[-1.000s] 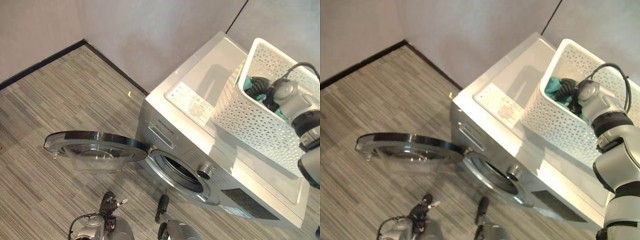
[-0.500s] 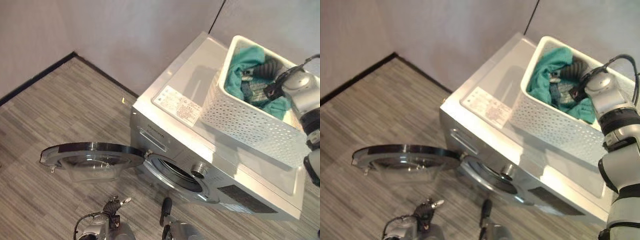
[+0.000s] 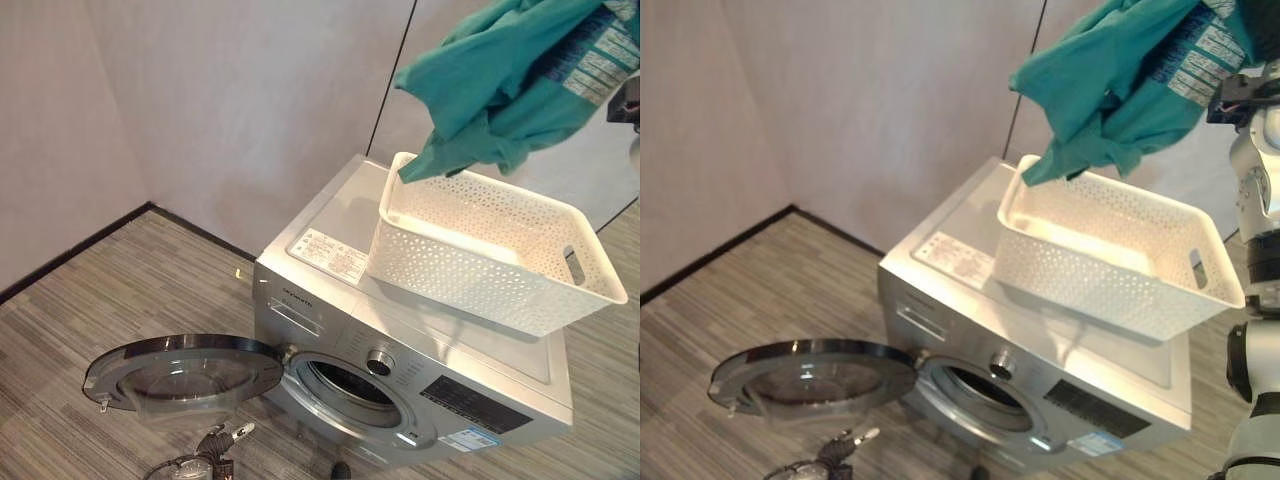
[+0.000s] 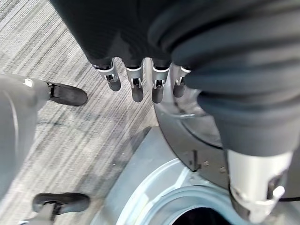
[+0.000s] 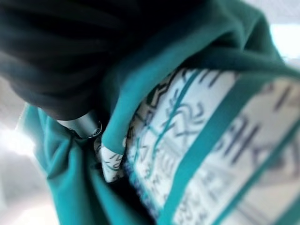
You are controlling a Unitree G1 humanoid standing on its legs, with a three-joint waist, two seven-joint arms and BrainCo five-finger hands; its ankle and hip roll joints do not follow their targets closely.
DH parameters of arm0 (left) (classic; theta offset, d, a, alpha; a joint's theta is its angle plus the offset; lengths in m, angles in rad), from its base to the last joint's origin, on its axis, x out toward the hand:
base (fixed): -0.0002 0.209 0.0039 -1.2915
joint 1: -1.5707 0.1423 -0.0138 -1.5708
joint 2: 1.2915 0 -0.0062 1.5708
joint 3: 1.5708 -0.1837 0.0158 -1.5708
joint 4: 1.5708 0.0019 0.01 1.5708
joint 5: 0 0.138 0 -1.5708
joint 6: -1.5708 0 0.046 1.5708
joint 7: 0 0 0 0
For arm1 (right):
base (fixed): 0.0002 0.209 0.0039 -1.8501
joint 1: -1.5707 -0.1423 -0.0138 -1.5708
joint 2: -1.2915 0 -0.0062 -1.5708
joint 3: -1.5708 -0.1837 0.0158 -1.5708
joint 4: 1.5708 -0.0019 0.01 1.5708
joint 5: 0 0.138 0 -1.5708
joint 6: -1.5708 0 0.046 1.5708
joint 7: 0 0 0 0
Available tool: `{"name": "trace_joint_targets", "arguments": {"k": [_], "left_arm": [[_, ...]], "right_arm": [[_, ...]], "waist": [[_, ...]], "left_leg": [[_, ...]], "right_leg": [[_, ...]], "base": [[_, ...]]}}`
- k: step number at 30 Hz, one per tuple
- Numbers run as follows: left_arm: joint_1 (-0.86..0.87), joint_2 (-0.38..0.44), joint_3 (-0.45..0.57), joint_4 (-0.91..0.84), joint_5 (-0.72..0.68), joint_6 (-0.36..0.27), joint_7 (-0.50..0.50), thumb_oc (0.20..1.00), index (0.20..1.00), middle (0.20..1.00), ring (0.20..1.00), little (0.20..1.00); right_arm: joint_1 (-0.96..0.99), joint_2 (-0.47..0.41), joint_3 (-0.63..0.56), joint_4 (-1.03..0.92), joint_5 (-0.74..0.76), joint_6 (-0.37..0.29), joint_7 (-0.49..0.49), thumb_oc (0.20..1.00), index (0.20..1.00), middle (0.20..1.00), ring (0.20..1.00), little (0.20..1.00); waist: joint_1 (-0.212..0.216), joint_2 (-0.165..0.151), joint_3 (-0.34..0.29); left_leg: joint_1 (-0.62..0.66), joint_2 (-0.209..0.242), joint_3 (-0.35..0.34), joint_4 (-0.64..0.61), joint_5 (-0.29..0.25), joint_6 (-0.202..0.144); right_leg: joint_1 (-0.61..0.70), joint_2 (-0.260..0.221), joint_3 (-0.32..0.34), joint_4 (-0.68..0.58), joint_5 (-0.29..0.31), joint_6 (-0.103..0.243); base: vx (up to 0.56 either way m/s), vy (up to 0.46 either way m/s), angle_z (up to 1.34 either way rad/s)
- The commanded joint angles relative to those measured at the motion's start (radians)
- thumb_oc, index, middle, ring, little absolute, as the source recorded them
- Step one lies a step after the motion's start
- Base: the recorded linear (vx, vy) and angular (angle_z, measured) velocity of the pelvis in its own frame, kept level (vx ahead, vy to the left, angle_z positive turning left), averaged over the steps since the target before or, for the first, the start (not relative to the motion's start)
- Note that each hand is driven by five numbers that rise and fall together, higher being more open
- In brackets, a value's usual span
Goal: Grab the laundry basket,head to the washer,open it,put in the laundry and shut it.
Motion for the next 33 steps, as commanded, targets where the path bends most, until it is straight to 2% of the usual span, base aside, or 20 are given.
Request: {"name": "trace_joint_targets", "arguments": {"k": [1,5,11,12,13,14,15,16,17,19,20,22,23,24,28,29,30,31,32,33], "left_arm": [[-0.036,0.03,-0.018,0.001,0.037,-0.019,0.012,1.0,1.0,1.0,1.0,1.0],[-0.022,0.038,-0.022,-0.094,0.036,-0.03,0.015,1.0,1.0,1.0,1.0,1.0],[0.005,0.138,-0.064,-0.466,0.121,-0.057,-0.004,1.0,1.0,1.0,1.0,1.0],[0.007,0.141,-0.065,-0.469,0.121,-0.054,-0.004,1.0,1.0,1.0,1.0,1.0],[0.029,0.19,-0.079,-0.639,0.134,-0.062,-0.044,1.0,1.0,1.0,1.0,1.0],[0.033,0.195,-0.08,-0.644,0.134,-0.059,-0.045,1.0,1.0,1.0,1.0,1.0],[0.061,0.281,-0.085,-0.843,0.15,-0.073,-0.098,1.0,1.0,1.0,1.0,1.0],[0.082,0.322,-0.073,-0.951,0.151,-0.077,-0.122,1.0,1.0,1.0,1.0,1.0],[0.091,0.329,-0.07,-0.962,0.15,-0.07,-0.124,1.0,1.0,1.0,1.0,1.0],[0.127,0.417,-0.025,-1.169,0.14,-0.084,-0.174,1.0,1.0,1.0,1.0,1.0],[0.162,0.485,0.036,-1.348,0.102,-0.084,-0.202,1.0,1.0,1.0,1.0,1.0],[0.167,0.529,0.089,-1.488,0.058,-0.076,-0.217,1.0,1.0,1.0,1.0,1.0],[0.172,0.53,0.093,-1.493,0.056,-0.072,-0.218,1.0,1.0,1.0,1.0,1.0],[0.149,0.553,0.126,-1.579,-0.004,-0.064,-0.214,1.0,1.0,1.0,1.0,1.0],[0.014,0.578,0.073,-1.59,-0.078,-0.038,-0.199,1.0,1.0,1.0,1.0,1.0],[-0.077,0.573,0.018,-1.554,-0.084,-0.028,-0.186,1.0,1.0,1.0,1.0,1.0],[-0.26,0.531,-0.116,-1.475,-0.121,-0.007,-0.161,1.0,1.0,1.0,1.0,1.0],[-0.274,0.527,-0.123,-1.465,-0.121,-0.011,-0.16,1.0,1.0,1.0,1.0,1.0],[-0.431,0.447,-0.288,-1.338,-0.318,0.023,-0.124,1.0,1.0,1.0,1.0,1.0],[-0.442,0.442,-0.292,-1.328,-0.321,0.019,-0.124,1.0,1.0,1.0,1.0,1.0]], "right_arm": [[0.017,-0.017,-0.113,-0.098,0.006,-0.085,-0.057,0.2,0.2,0.2,0.2,0.2],[0.068,-0.029,-0.146,-0.185,-0.021,-0.089,-0.064,0.2,0.2,0.2,0.2,0.2],[0.204,-0.053,-0.238,-0.421,-0.076,-0.092,-0.046,0.2,0.2,0.2,0.2,0.2],[0.21,-0.052,-0.243,-0.424,-0.077,-0.091,-0.046,0.2,0.2,0.2,0.2,0.2],[0.258,-0.049,-0.264,-0.486,-0.082,-0.093,-0.021,0.2,0.2,0.2,0.2,0.2],[0.269,-0.046,-0.271,-0.491,-0.083,-0.092,-0.021,0.2,0.2,0.2,0.2,0.2],[0.317,-0.047,-0.288,-0.529,-0.09,-0.083,0.009,0.2,0.2,0.2,0.2,0.2],[0.348,-0.047,-0.297,-0.548,-0.091,-0.083,0.023,0.2,0.2,0.2,0.2,0.2],[0.359,-0.042,-0.305,-0.553,-0.092,-0.081,0.024,0.2,0.2,0.2,0.2,0.2],[0.422,-0.03,-0.317,-0.576,-0.089,-0.071,0.061,0.2,0.2,0.2,0.2,0.2],[0.461,-0.01,-0.311,-0.596,-0.076,-0.062,0.096,0.2,0.2,0.2,0.2,0.2],[0.481,0.0,-0.288,-0.608,-0.07,-0.045,0.128,0.2,0.2,0.2,0.2,0.2],[0.481,0.002,-0.287,-0.609,-0.07,-0.044,0.128,0.2,0.2,0.2,0.2,0.2],[0.48,0.007,-0.257,-0.61,-0.077,-0.024,0.146,0.2,0.2,0.2,0.2,0.2],[0.434,0.008,-0.204,-0.601,-0.085,0.001,0.15,0.2,0.2,0.2,0.2,0.2],[0.398,0.011,-0.177,-0.589,-0.085,0.006,0.143,0.2,0.2,0.2,0.2,0.2],[0.304,0.032,-0.104,-0.564,-0.076,0.024,0.129,0.2,0.2,0.2,0.2,0.2],[0.297,0.027,-0.103,-0.559,-0.076,0.023,0.128,0.2,0.2,0.2,0.2,0.2],[0.158,0.054,0.002,-0.497,-0.031,0.034,0.108,0.2,0.2,0.2,0.2,0.2],[0.146,0.05,0.009,-0.489,-0.029,0.032,0.107,0.2,0.2,0.2,0.2,0.2]], "waist": [[-0.003,-0.045,0.02],[-0.007,-0.038,0.02],[-0.028,-0.024,0.026],[-0.027,-0.024,0.024],[-0.034,-0.016,0.03],[-0.032,-0.017,0.028],[-0.036,-0.007,0.034],[-0.038,-0.002,0.036],[-0.036,-0.005,0.033],[-0.036,0.008,0.036],[-0.031,0.013,0.035],[-0.028,0.016,0.033],[-0.028,0.017,0.031],[-0.022,0.022,0.029],[-0.024,0.025,0.027],[-0.025,0.026,0.025],[-0.037,0.026,0.015],[-0.034,0.028,0.019],[-0.05,0.03,0.009],[-0.049,0.033,0.013]], "left_leg": [[0.043,-0.033,0.051,0.044,-0.108,0.082],[0.049,-0.044,0.059,0.045,-0.111,0.088],[0.05,-0.066,0.071,0.045,-0.108,0.103],[0.053,-0.064,0.071,0.044,-0.113,0.103],[0.048,-0.074,0.075,0.045,-0.109,0.108],[0.053,-0.071,0.077,0.043,-0.114,0.108],[0.049,-0.078,0.08,0.041,-0.108,0.113],[0.05,-0.08,0.081,0.04,-0.107,0.114],[0.054,-0.078,0.082,0.038,-0.112,0.114],[0.052,-0.084,0.084,0.037,-0.107,0.116],[0.054,-0.087,0.085,0.036,-0.107,0.116],[0.057,-0.09,0.088,0.035,-0.105,0.115],[0.061,-0.088,0.089,0.033,-0.11,0.115],[0.063,-0.09,0.089,0.033,-0.108,0.114],[0.066,-0.09,0.087,0.032,-0.102,0.11],[0.066,-0.09,0.086,0.033,-0.1,0.109],[0.067,-0.091,0.088,0.033,-0.098,0.106],[0.066,-0.091,0.088,0.033,-0.098,0.106],[0.069,-0.093,0.091,0.033,-0.096,0.104],[0.069,-0.092,0.091,0.033,-0.096,0.104]], "right_leg": [[0.01,-0.091,0.012,0.098,-0.095,0.076],[0.007,-0.098,0.026,0.099,-0.088,0.079],[-0.009,-0.118,0.044,0.099,-0.063,0.092],[-0.006,-0.117,0.043,0.098,-0.067,0.093],[-0.015,-0.123,0.05,0.098,-0.056,0.096],[-0.011,-0.12,0.05,0.097,-0.06,0.097],[-0.018,-0.126,0.055,0.096,-0.048,0.101],[-0.02,-0.129,0.055,0.095,-0.045,0.102],[-0.016,-0.127,0.055,0.093,-0.049,0.103],[-0.019,-0.133,0.056,0.089,-0.039,0.106],[-0.016,-0.137,0.055,0.085,-0.037,0.108],[-0.012,-0.142,0.054,0.078,-0.032,0.11],[-0.009,-0.14,0.054,0.077,-0.036,0.112],[-0.006,-0.143,0.052,0.072,-0.033,0.113],[0.002,-0.145,0.048,0.067,-0.032,0.113],[0.006,-0.146,0.046,0.067,-0.032,0.112],[0.008,-0.147,0.049,0.065,-0.029,0.112],[0.008,-0.147,0.048,0.065,-0.029,0.112],[0.008,-0.147,0.052,0.064,-0.026,0.111],[0.008,-0.147,0.052,0.064,-0.026,0.111]], "base": [[-0.02,0.078,-0.16],[-0.03,0.063,-0.15],[-0.06,0.05,-0.11],[-0.06,0.057,-0.02],[-0.02,0.036,-0.02],[-0.09,0.061,-0.07],[-0.05,0.036,-0.09],[-0.05,0.037,-0.17],[-0.03,0.023,-0.17],[-0.04,0.031,-0.1],[-0.03,0.032,-0.05],[-0.01,0.02,-0.06],[0.0,0.0,0.0],[-0.01,-0.001,0.05],[-0.02,-0.007,0.04],[0.0,0.0,0.0],[0.0,0.0,0.0],[0.0,0.0,0.0],[0.0,0.0,0.0],[0.0,0.0,0.0]]}}
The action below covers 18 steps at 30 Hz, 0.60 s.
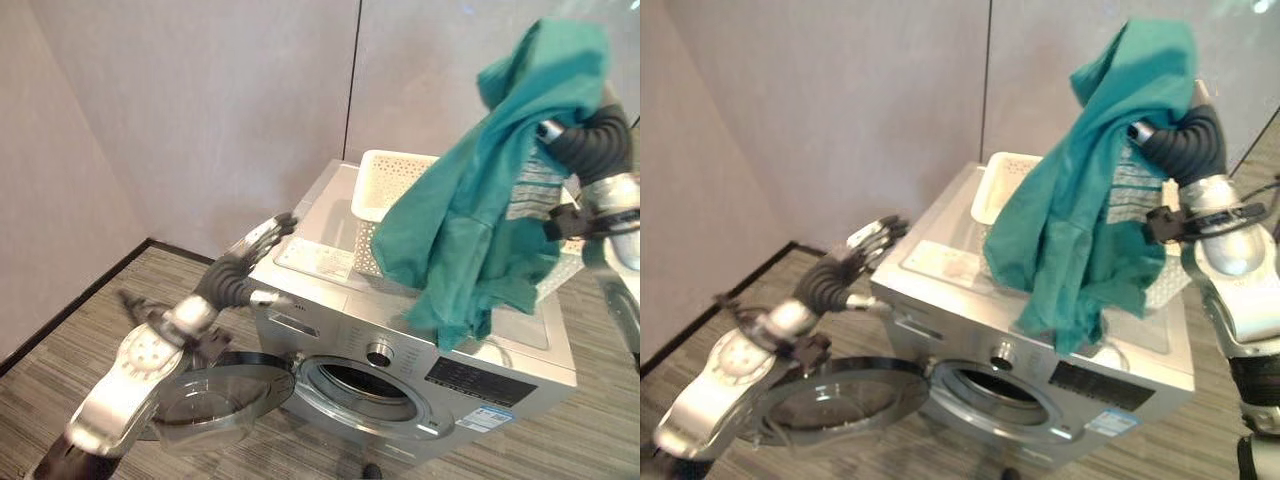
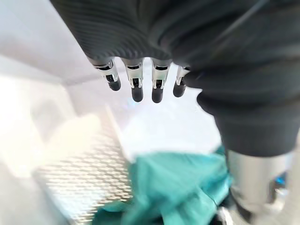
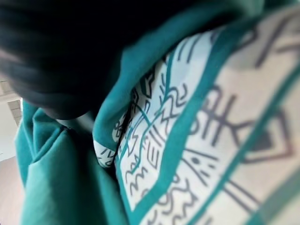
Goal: Grab the laundry basket,head to the washer,open it,put in the laundry and shut it.
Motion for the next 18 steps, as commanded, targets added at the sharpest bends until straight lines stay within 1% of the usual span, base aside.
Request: {"name": "trace_joint_targets", "arguments": {"k": [1,2,3,4,5,6,8,10,12,15,18], "left_arm": [[-0.131,-0.039,-0.142,0.114,-0.254,0.002,0.07,1.0,1.0,1.0,1.0,1.0],[-0.24,-0.091,-0.223,0.241,-0.347,-0.004,0.129,1.0,1.0,1.0,1.0,1.0],[-0.244,-0.094,-0.223,0.246,-0.347,-0.006,0.129,1.0,1.0,1.0,1.0,1.0],[-0.337,-0.127,-0.279,0.33,-0.398,-0.009,0.176,1.0,1.0,1.0,1.0,1.0],[-0.376,-0.143,-0.3,0.37,-0.413,-0.012,0.195,1.0,1.0,1.0,1.0,1.0],[-0.378,-0.144,-0.3,0.372,-0.414,-0.013,0.194,1.0,1.0,1.0,1.0,1.0],[-0.472,-0.171,-0.338,0.444,-0.438,-0.014,0.223,1.0,1.0,1.0,1.0,1.0],[-0.527,-0.192,-0.358,0.478,-0.446,-0.016,0.241,1.0,1.0,1.0,1.0,1.0],[-0.555,-0.201,-0.367,0.492,-0.444,-0.016,0.246,1.0,1.0,1.0,1.0,1.0],[-0.643,-0.242,-0.384,0.545,-0.462,-0.018,0.266,1.0,1.0,1.0,1.0,1.0],[-0.678,-0.254,-0.397,0.567,-0.473,-0.017,0.264,1.0,1.0,1.0,1.0,1.0]], "right_arm": [[-0.284,0.032,0.059,0.068,0.07,-0.025,-0.06,0.2,0.2,0.2,0.2,0.2],[-0.385,0.056,0.155,0.12,0.109,-0.02,-0.074,0.2,0.2,0.2,0.2,0.2],[-0.391,0.054,0.159,0.124,0.11,-0.021,-0.074,0.2,0.2,0.2,0.2,0.2],[-0.456,0.085,0.222,0.15,0.145,-0.019,-0.09,0.2,0.2,0.2,0.2,0.2],[-0.476,0.102,0.245,0.157,0.156,-0.021,-0.096,0.2,0.2,0.2,0.2,0.2],[-0.478,0.101,0.246,0.159,0.156,-0.022,-0.096,0.2,0.2,0.2,0.2,0.2],[-0.507,0.128,0.277,0.16,0.183,-0.027,-0.104,0.2,0.2,0.2,0.2,0.2],[-0.507,0.137,0.284,0.152,0.192,-0.029,-0.11,0.2,0.2,0.2,0.2,0.2],[-0.508,0.136,0.285,0.151,0.198,-0.029,-0.115,0.2,0.2,0.2,0.2,0.2],[-0.48,0.128,0.28,0.13,0.211,-0.033,-0.12,0.2,0.2,0.2,0.2,0.2],[-0.457,0.119,0.273,0.115,0.218,-0.035,-0.12,0.2,0.2,0.2,0.2,0.2]], "waist": [[-0.011,-0.035,-0.028],[-0.025,-0.03,-0.029],[-0.025,-0.028,-0.027],[-0.036,-0.024,-0.03],[-0.04,-0.022,-0.03],[-0.039,-0.021,-0.028],[-0.047,-0.016,-0.031],[-0.051,-0.014,-0.032],[-0.052,-0.013,-0.033],[-0.053,-0.014,-0.035],[-0.051,-0.014,-0.036]], "left_leg": [[-0.001,-0.026,0.015,0.028,-0.08,0.066],[0.002,-0.025,0.021,0.029,-0.077,0.064],[0.002,-0.025,0.021,0.029,-0.077,0.064],[0.003,-0.023,0.024,0.029,-0.073,0.062],[0.004,-0.021,0.027,0.029,-0.071,0.061],[0.004,-0.021,0.028,0.029,-0.071,0.061],[0.004,-0.017,0.032,0.028,-0.065,0.058],[0.004,-0.013,0.034,0.027,-0.062,0.054],[0.004,-0.012,0.032,0.026,-0.062,0.054],[0.003,-0.005,0.027,0.025,-0.061,0.051],[0.002,-0.002,0.023,0.025,-0.061,0.049]], "right_leg": [[-0.009,-0.096,-0.03,0.063,-0.048,0.065],[-0.011,-0.094,-0.023,0.066,-0.048,0.063],[-0.012,-0.094,-0.023,0.066,-0.048,0.063],[-0.015,-0.091,-0.019,0.069,-0.048,0.062],[-0.016,-0.09,-0.018,0.071,-0.049,0.062],[-0.017,-0.09,-0.017,0.072,-0.049,0.062],[-0.019,-0.085,-0.015,0.075,-0.051,0.061],[-0.018,-0.082,-0.019,0.077,-0.054,0.06],[-0.018,-0.08,-0.02,0.076,-0.055,0.06],[-0.014,-0.075,-0.022,0.075,-0.063,0.058],[-0.011,-0.074,-0.024,0.074,-0.064,0.058]], "base": [[-0.01,0.0,-0.11],[-0.01,0.0,-0.16],[-0.02,-0.005,-0.23],[-0.01,-0.004,-0.22],[-0.01,-0.004,-0.19],[-0.01,-0.003,-0.17],[0.0,-0.006,-0.13],[0.0,-0.006,-0.03],[0.0,0.0,0.0],[0.0,0.0,0.0],[0.0,0.0,0.0]]}}
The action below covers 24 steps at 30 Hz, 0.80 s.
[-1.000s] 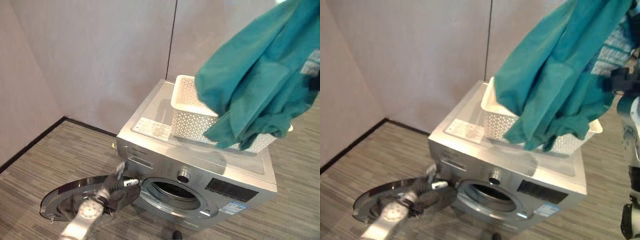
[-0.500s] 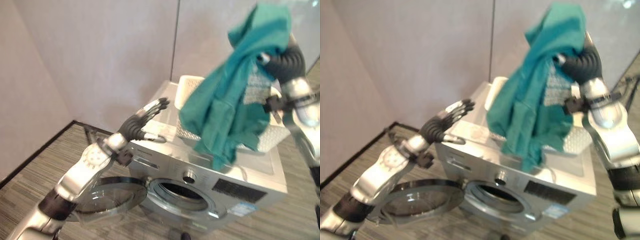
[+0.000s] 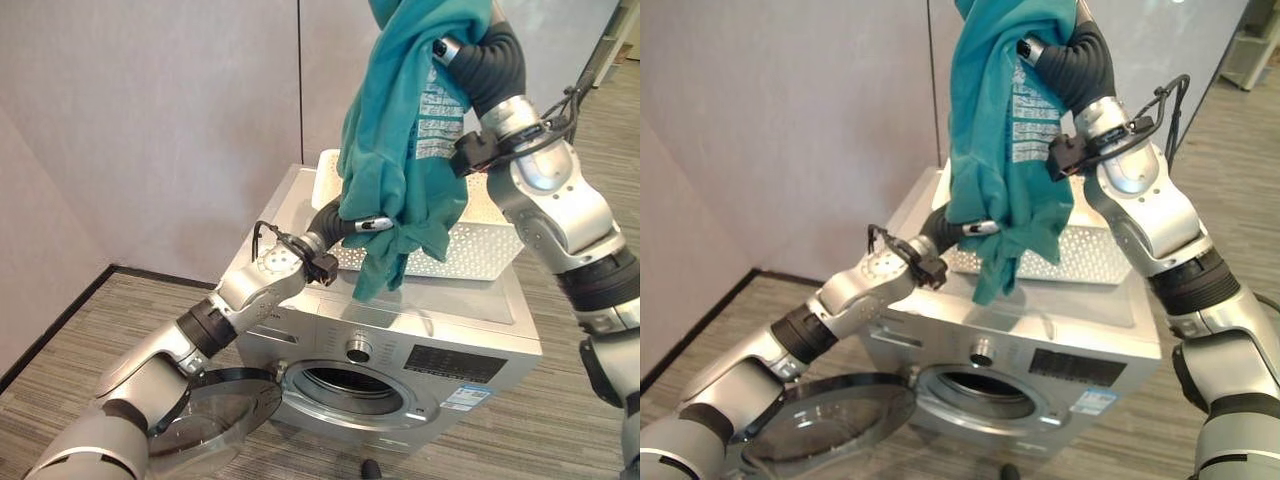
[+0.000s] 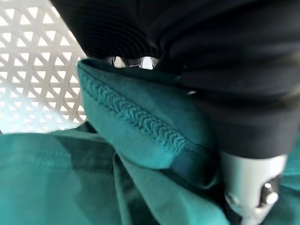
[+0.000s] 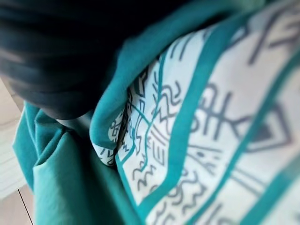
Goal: Grab the laundry basket,head to the washer,open it,put in the laundry and shut it.
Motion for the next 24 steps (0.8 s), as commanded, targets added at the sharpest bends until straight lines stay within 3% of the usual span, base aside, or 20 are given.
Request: {"name": "trace_joint_targets", "arguments": {"k": [1,4,9,10,11,12,15,24], "left_arm": [[-0.171,0.01,-0.027,0.034,-0.045,-0.082,0.014,1.0,1.0,1.0,1.0,1.0],[-0.166,0.007,-0.022,0.018,-0.058,-0.097,0.014,1.0,1.0,1.0,1.0,1.0],[-0.14,-0.081,0.006,0.029,-0.061,-0.124,0.027,1.0,1.0,1.0,1.0,1.0],[-0.137,-0.113,0.014,0.038,-0.046,-0.127,0.026,0.802,0.802,0.802,0.802,0.802],[-0.136,-0.125,0.019,0.041,-0.039,-0.13,0.026,0.373,0.373,0.373,0.373,0.373],[-0.135,-0.125,0.019,0.041,-0.039,-0.13,0.026,0.219,0.219,0.219,0.219,0.219],[-0.125,-0.129,0.026,0.04,-0.018,-0.131,0.015,0.2,0.2,0.2,0.2,0.2],[-0.051,-0.023,0.013,-0.086,0.063,-0.126,-0.017,0.2,0.2,0.2,0.2,0.2]], "right_arm": [[-0.035,-0.037,-0.061,-0.022,0.05,-0.065,-0.032,0.2,0.2,0.2,0.2,0.2],[-0.006,-0.043,-0.073,-0.034,0.049,-0.068,-0.035,0.2,0.2,0.2,0.2,0.2],[0.051,-0.003,-0.074,-0.057,0.043,-0.067,-0.031,0.2,0.2,0.2,0.2,0.2],[0.065,0.015,-0.068,-0.068,0.037,-0.063,-0.025,0.2,0.2,0.2,0.2,0.2],[0.066,0.021,-0.062,-0.072,0.032,-0.06,-0.023,0.2,0.2,0.2,0.2,0.2],[0.067,0.021,-0.061,-0.072,0.032,-0.06,-0.023,0.2,0.2,0.2,0.2,0.2],[0.062,0.034,-0.048,-0.066,0.031,-0.059,-0.014,0.2,0.2,0.2,0.2,0.2],[0.129,-0.017,-0.065,-0.088,0.054,-0.057,0.014,0.2,0.2,0.2,0.2,0.2]], "waist": [[0.032,-0.036,-0.026],[0.034,-0.038,-0.026],[0.031,-0.042,-0.021],[0.027,-0.042,-0.019],[0.027,-0.042,-0.019],[0.027,-0.038,-0.02],[0.026,-0.036,-0.015],[0.042,-0.046,-0.015]], "left_leg": [[-0.027,-0.005,-0.026,0.025,-0.057,0.044],[-0.027,-0.005,-0.028,0.025,-0.057,0.044],[-0.026,-0.006,-0.025,0.024,-0.057,0.044],[-0.023,-0.005,-0.023,0.022,-0.058,0.045],[-0.022,-0.006,-0.021,0.021,-0.058,0.045],[-0.015,-0.003,-0.021,0.019,-0.066,0.044],[-0.012,-0.002,-0.016,0.019,-0.068,0.045],[-0.023,-0.004,-0.021,0.039,-0.071,0.049]], "right_leg": [[-0.009,-0.079,-0.071,0.064,-0.074,0.06],[-0.007,-0.078,-0.073,0.064,-0.076,0.059],[-0.005,-0.077,-0.07,0.067,-0.08,0.057],[-0.005,-0.076,-0.067,0.067,-0.082,0.057],[-0.005,-0.076,-0.066,0.068,-0.083,0.056],[0.0,-0.073,-0.068,0.068,-0.089,0.058],[0.0,-0.072,-0.064,0.068,-0.089,0.057],[0.001,-0.078,-0.069,0.077,-0.093,0.053]], "base": [[0.0,0.0,0.0],[0.0,0.0,0.0],[0.0,-0.001,0.01],[0.0,0.0,0.0],[0.03,-0.003,-0.01],[0.03,0.001,-0.01],[-0.01,0.002,-0.01],[0.01,0.001,0.0]]}}
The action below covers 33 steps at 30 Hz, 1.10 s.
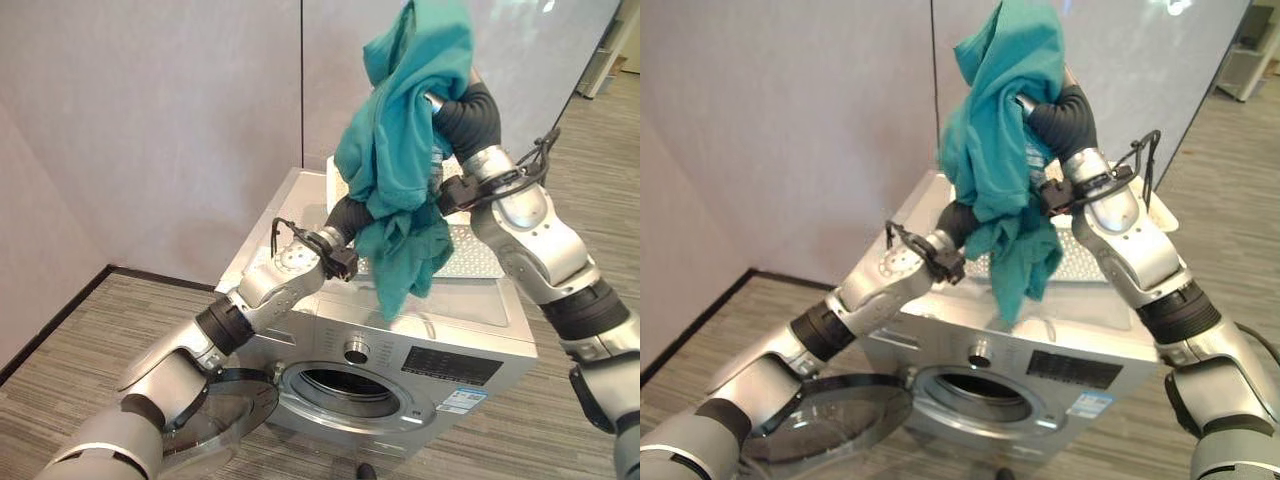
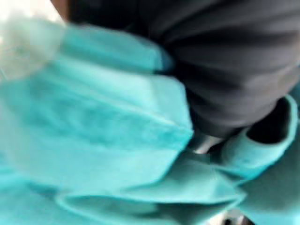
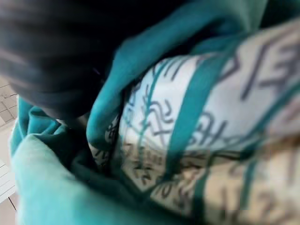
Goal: Grab the laundry basket,head to the washer,open it,put in the laundry and shut it.
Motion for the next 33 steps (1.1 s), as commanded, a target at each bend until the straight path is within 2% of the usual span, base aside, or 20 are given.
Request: {"name": "trace_joint_targets", "arguments": {"k": [1,8,9,10,13,15,16,17,18,21,23,24,25,26,27,28,33], "left_arm": [[-0.059,0.021,0.009,-0.035,0.052,-0.082,-0.021,0.2,0.2,0.2,0.2,0.2],[0.077,0.07,0.089,-0.162,0.107,-0.102,-0.028,0.2,0.2,0.2,0.2,0.2],[0.121,0.075,0.124,-0.19,0.144,-0.11,-0.027,0.2,0.2,0.2,0.2,0.2],[0.144,0.079,0.146,-0.207,0.174,-0.111,-0.028,0.2,0.2,0.2,0.2,0.2],[0.193,0.099,0.199,-0.254,0.256,-0.118,-0.032,0.2,0.2,0.2,0.2,0.2],[0.258,0.108,0.283,-0.305,0.352,-0.133,-0.032,0.2,0.2,0.2,0.2,0.2],[0.259,0.109,0.282,-0.306,0.353,-0.132,-0.032,0.2,0.2,0.2,0.2,0.2],[0.302,0.112,0.347,-0.341,0.42,-0.148,-0.022,0.2,0.2,0.2,0.2,0.2],[0.304,0.112,0.346,-0.344,0.421,-0.147,-0.021,0.2,0.2,0.2,0.2,0.2],[0.393,0.112,0.52,-0.4,0.552,-0.191,0.032,0.2,0.2,0.2,0.2,0.2],[0.441,0.118,0.591,-0.432,0.616,-0.204,0.046,0.2,0.2,0.2,0.2,0.2],[0.444,0.118,0.589,-0.435,0.617,-0.202,0.046,0.2,0.2,0.2,0.2,0.2],[0.509,0.121,0.656,-0.468,0.648,-0.217,0.05,0.2,0.2,0.2,0.2,0.2],[0.51,0.121,0.655,-0.469,0.648,-0.217,0.05,0.2,0.2,0.2,0.2,0.2],[0.577,0.116,0.716,-0.494,0.675,-0.23,0.057,0.2,0.2,0.2,0.2,0.2],[0.582,0.115,0.715,-0.497,0.676,-0.228,0.057,0.2,0.2,0.2,0.2,0.2],[0.762,0.119,0.842,-0.58,0.759,-0.26,0.052,0.2,0.2,0.2,0.2,0.2]], "right_arm": [[-0.035,-0.043,-0.054,-0.023,0.045,-0.051,0.009,0.2,0.2,0.2,0.2,0.2],[0.05,-0.082,-0.087,-0.056,0.068,-0.053,0.048,0.2,0.2,0.2,0.2,0.2],[0.082,-0.098,-0.109,-0.07,0.067,-0.056,0.056,0.664,0.664,0.664,0.664,0.664],[0.104,-0.111,-0.133,-0.077,0.055,-0.056,0.053,1.0,1.0,1.0,1.0,1.0],[0.169,-0.136,-0.202,-0.104,0.032,-0.063,0.061,1.0,1.0,1.0,1.0,1.0],[0.264,-0.143,-0.334,-0.129,-0.041,-0.084,0.044,1.0,1.0,1.0,1.0,1.0],[0.269,-0.143,-0.337,-0.132,-0.042,-0.083,0.044,1.0,1.0,1.0,1.0,1.0],[0.323,-0.134,-0.426,-0.144,-0.11,-0.096,0.016,1.0,1.0,1.0,1.0,1.0],[0.329,-0.133,-0.43,-0.148,-0.111,-0.095,0.016,1.0,1.0,1.0,1.0,1.0],[0.467,-0.108,-0.638,-0.195,-0.299,-0.105,-0.059,1.0,1.0,1.0,1.0,1.0],[0.545,-0.09,-0.718,-0.219,-0.418,-0.089,-0.095,1.0,1.0,1.0,1.0,1.0],[0.552,-0.087,-0.721,-0.224,-0.42,-0.086,-0.095,1.0,1.0,1.0,1.0,1.0],[0.639,-0.065,-0.803,-0.244,-0.541,-0.07,-0.127,1.0,1.0,1.0,1.0,1.0],[0.641,-0.064,-0.804,-0.246,-0.541,-0.069,-0.127,1.0,1.0,1.0,1.0,1.0],[0.725,-0.047,-0.868,-0.244,-0.634,-0.05,-0.151,1.0,1.0,1.0,1.0,1.0],[0.732,-0.045,-0.87,-0.248,-0.636,-0.048,-0.151,1.0,1.0,1.0,1.0,1.0],[0.941,0.019,-1.001,-0.154,-0.841,0.018,-0.241,1.0,1.0,1.0,1.0,1.0]], "waist": [[0.031,-0.031,-0.003],[0.049,-0.043,-0.001],[0.051,-0.046,0.0],[0.051,-0.047,0.0],[0.05,-0.047,-0.001],[0.047,-0.043,-0.002],[0.048,-0.044,-0.002],[0.043,-0.041,-0.002],[0.045,-0.042,-0.004],[0.029,-0.035,-0.01],[0.021,-0.03,-0.011],[0.023,-0.029,-0.014],[0.017,-0.025,-0.016],[0.018,-0.025,-0.016],[0.01,-0.024,-0.011],[0.012,-0.023,-0.015],[0.008,-0.019,-0.007]], "left_leg": [[-0.023,-0.008,-0.02,0.04,-0.073,0.053],[-0.028,-0.011,-0.027,0.049,-0.079,0.055],[-0.029,-0.011,-0.026,0.049,-0.079,0.055],[-0.03,-0.011,-0.027,0.049,-0.079,0.055],[-0.03,-0.013,-0.026,0.047,-0.079,0.055],[-0.03,-0.014,-0.024,0.044,-0.082,0.057],[-0.03,-0.014,-0.024,0.045,-0.082,0.057],[-0.029,-0.015,-0.02,0.043,-0.086,0.06],[-0.028,-0.015,-0.02,0.043,-0.086,0.06],[-0.028,-0.02,-0.01,0.043,-0.089,0.064],[-0.027,-0.021,-0.004,0.045,-0.091,0.066],[-0.023,-0.02,-0.004,0.043,-0.096,0.066],[-0.021,-0.021,0.0,0.043,-0.099,0.068],[-0.02,-0.02,0.001,0.042,-0.099,0.068],[-0.023,-0.023,0.005,0.043,-0.096,0.07],[-0.019,-0.021,0.006,0.042,-0.101,0.071],[-0.021,-0.024,0.012,0.042,-0.107,0.076]], "right_leg": [[0.0,-0.086,-0.067,0.077,-0.096,0.061],[0.008,-0.087,-0.076,0.076,-0.102,0.058],[0.009,-0.087,-0.077,0.076,-0.103,0.058],[0.009,-0.088,-0.077,0.075,-0.103,0.057],[0.009,-0.089,-0.077,0.073,-0.102,0.057],[0.006,-0.09,-0.077,0.072,-0.1,0.059],[0.006,-0.09,-0.077,0.072,-0.1,0.059],[0.004,-0.091,-0.073,0.071,-0.099,0.059],[0.004,-0.091,-0.073,0.07,-0.099,0.059],[-0.004,-0.091,-0.056,0.07,-0.094,0.058],[-0.008,-0.09,-0.051,0.071,-0.093,0.059],[-0.006,-0.088,-0.051,0.07,-0.098,0.06],[-0.01,-0.087,-0.042,0.069,-0.096,0.06],[-0.01,-0.086,-0.042,0.069,-0.096,0.06],[-0.019,-0.087,-0.035,0.069,-0.089,0.058],[-0.016,-0.085,-0.035,0.068,-0.093,0.059],[-0.024,-0.081,-0.027,0.062,-0.089,0.058]], "base": [[0.0,0.0,0.0],[0.0,0.0,0.0],[0.0,0.0,0.0],[0.0,0.0,0.0],[0.0,0.0,0.0],[-0.01,0.008,0.06],[-0.01,0.005,0.06],[0.0,0.0,0.0],[0.0,0.0,0.0],[-0.01,0.005,-0.04],[0.01,0.01,-0.11],[0.02,0.009,-0.1],[0.02,0.004,-0.06],[-0.02,-0.002,-0.04],[0.0,-0.001,-0.07],[-0.01,-0.001,-0.11],[0.01,-0.008,-0.15]]}}
